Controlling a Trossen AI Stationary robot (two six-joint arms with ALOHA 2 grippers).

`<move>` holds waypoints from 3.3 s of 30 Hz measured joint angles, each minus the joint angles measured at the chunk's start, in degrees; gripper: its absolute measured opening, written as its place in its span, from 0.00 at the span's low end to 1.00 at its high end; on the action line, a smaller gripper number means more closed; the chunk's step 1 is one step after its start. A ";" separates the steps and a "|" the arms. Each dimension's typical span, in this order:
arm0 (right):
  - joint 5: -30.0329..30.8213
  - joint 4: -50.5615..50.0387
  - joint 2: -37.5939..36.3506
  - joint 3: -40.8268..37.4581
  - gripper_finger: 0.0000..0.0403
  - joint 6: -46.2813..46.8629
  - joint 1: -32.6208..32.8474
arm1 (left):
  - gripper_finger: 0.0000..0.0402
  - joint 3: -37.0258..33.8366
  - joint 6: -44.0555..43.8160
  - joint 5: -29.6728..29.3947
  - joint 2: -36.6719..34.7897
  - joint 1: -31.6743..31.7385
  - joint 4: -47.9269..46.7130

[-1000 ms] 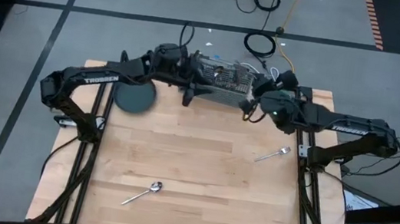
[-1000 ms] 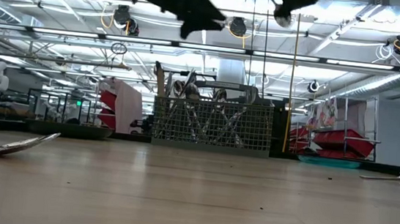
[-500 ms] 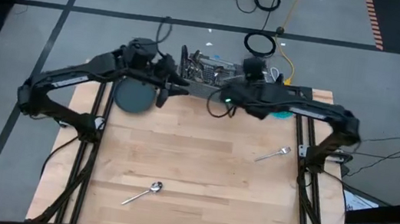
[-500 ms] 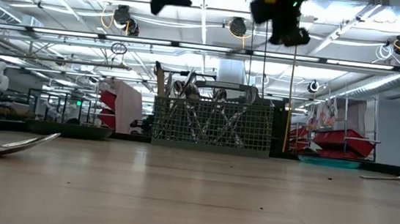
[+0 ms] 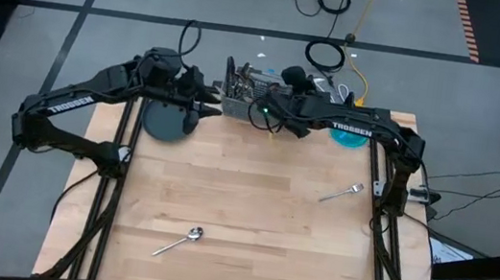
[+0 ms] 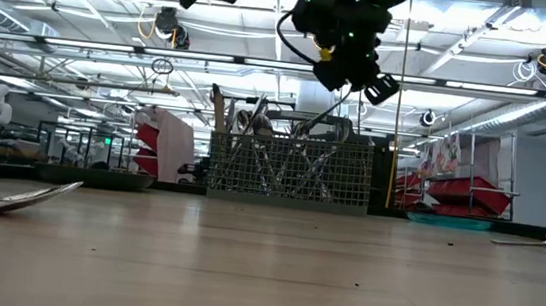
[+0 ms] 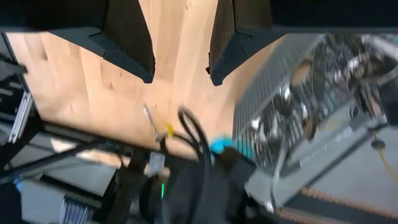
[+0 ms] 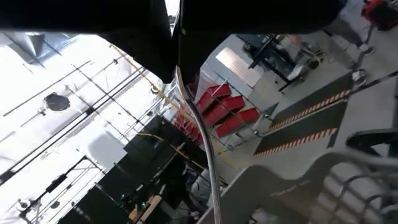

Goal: Sort silverware
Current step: Put the spoon into the silverware basket

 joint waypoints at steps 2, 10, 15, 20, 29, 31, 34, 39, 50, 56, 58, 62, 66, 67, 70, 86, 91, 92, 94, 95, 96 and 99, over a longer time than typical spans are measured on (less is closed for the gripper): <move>-1.23 5.27 0.02 0.00 0.00 -5.89 -0.34 | 0.39 0.00 0.00 -0.02 0.04 0.00 -2.16; -8.57 27.90 0.13 0.00 0.00 -31.83 -0.45 | 0.39 0.00 0.05 -0.24 0.04 0.00 -4.55; -15.00 30.86 0.17 0.00 0.00 -39.83 -0.67 | 0.39 0.00 0.48 -0.84 0.04 0.00 -4.89; -16.38 31.35 1.31 -0.02 0.00 -40.94 -1.93 | 0.39 0.00 0.52 -0.94 0.04 0.00 -4.89; -18.11 34.78 6.03 -0.02 0.00 -45.86 -4.73 | 0.39 0.00 0.46 -3.48 0.04 0.01 -4.89; -18.32 34.94 6.16 -0.02 0.00 -46.25 -4.74 | 0.39 0.00 0.46 -3.48 0.04 0.00 -4.89; -20.58 36.08 6.12 -0.02 0.00 -47.76 -4.69 | 0.39 0.00 0.48 -3.48 0.04 0.00 -4.87; -21.76 36.83 6.14 -0.02 0.00 -48.72 -4.69 | 0.39 0.00 0.53 -3.49 0.04 0.00 -4.87; -23.72 35.60 6.14 -0.02 0.18 -45.70 -4.67 | 0.39 0.00 0.44 -3.49 0.04 0.02 -4.87; -22.71 38.36 6.14 -0.02 0.34 -43.69 -4.61 | 0.39 0.00 0.42 -3.50 0.04 0.02 -4.96; -20.85 42.80 5.95 0.04 0.37 -43.80 -4.51 | 0.39 0.00 0.42 -3.48 0.04 0.00 -5.60; -19.08 47.23 3.41 4.83 0.39 -43.59 -3.81 | 0.39 -0.01 0.07 -3.30 -0.30 0.00 -7.92; -17.03 46.29 -0.73 12.38 0.39 -36.98 -2.24 | 0.39 -0.01 -1.49 -1.65 -1.86 -0.17 -12.45; -16.14 44.78 -1.91 14.17 0.39 -35.39 -1.78 | 0.39 -0.02 -2.09 -0.28 -2.53 -0.51 -14.55; -14.59 39.00 -6.28 18.68 0.38 -31.66 -0.08 | 0.39 -0.02 -1.17 3.43 -4.66 -4.12 -23.59; 0.04 4.31 -29.22 22.36 0.38 12.22 21.41 | 0.39 -33.64 -16.50 4.96 -11.85 -27.36 7.98; -0.26 -4.46 -29.97 22.23 0.38 28.93 27.37 | 0.39 -42.28 -17.02 10.26 -10.88 -28.53 15.90; -0.40 -5.54 -29.97 22.23 0.38 31.17 28.22 | 0.39 -43.67 -17.02 10.27 -10.88 -28.67 17.95; -1.06 -6.76 -29.55 22.26 0.38 34.46 29.57 | 0.39 -46.13 -16.71 10.22 -10.88 -28.65 22.67; -1.13 -7.10 -29.17 22.27 0.38 35.80 30.12 | 0.39 -47.27 -16.39 10.14 -10.91 -28.65 24.23; -1.14 -7.52 -28.61 22.27 0.38 36.95 30.63 | 0.39 -48.55 -16.27 9.92 -10.74 -28.65 26.25; -1.51 -8.28 -26.77 22.19 0.38 38.44 31.85 | 0.39 -51.91 -16.60 9.53 -9.41 -28.66 33.97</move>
